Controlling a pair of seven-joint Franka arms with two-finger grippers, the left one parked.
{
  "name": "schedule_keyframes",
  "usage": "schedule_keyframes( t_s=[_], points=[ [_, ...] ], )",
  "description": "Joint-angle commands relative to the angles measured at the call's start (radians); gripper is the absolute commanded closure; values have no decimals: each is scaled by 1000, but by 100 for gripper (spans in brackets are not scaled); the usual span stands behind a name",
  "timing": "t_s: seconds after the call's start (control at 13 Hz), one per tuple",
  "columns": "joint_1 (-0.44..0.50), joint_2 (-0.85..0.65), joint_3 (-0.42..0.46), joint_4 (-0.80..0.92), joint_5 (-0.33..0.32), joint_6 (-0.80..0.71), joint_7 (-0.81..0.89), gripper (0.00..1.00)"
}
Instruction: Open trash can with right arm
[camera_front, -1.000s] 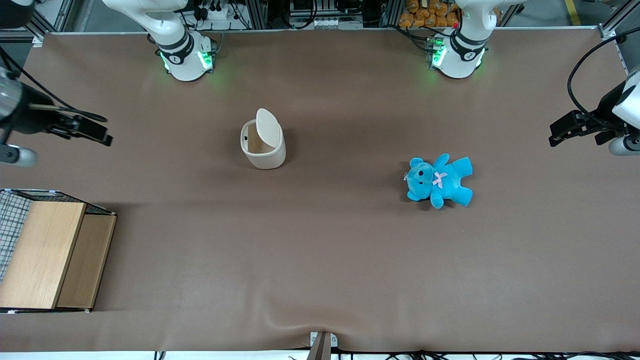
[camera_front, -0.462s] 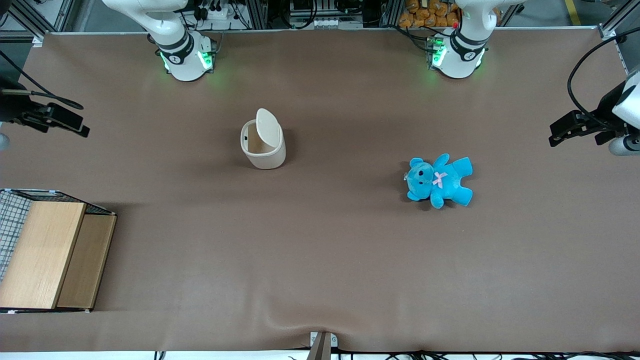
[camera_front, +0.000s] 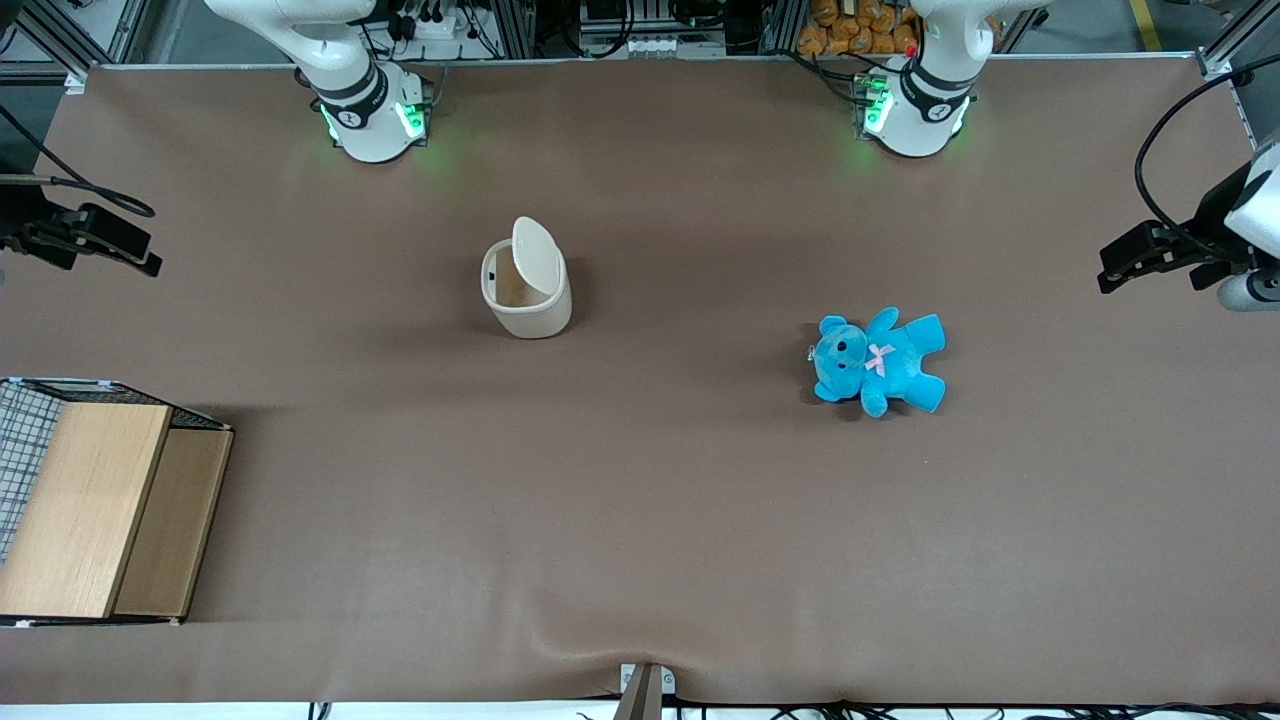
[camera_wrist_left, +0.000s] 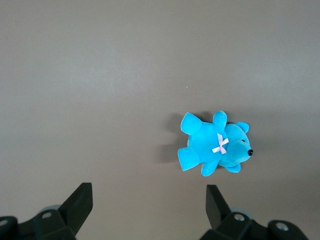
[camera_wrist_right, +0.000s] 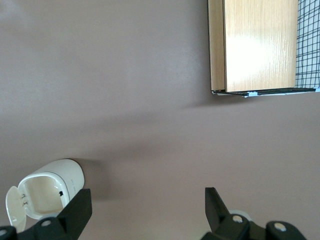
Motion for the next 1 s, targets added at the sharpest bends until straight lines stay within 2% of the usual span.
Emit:
schedule_keyframes(
  t_s=[0.0, 0.92],
  points=[
    [-7, -23, 1, -21, -18, 23, -32, 0],
    [-10, -19, -46, -28, -15, 72, -77, 0]
  ],
)
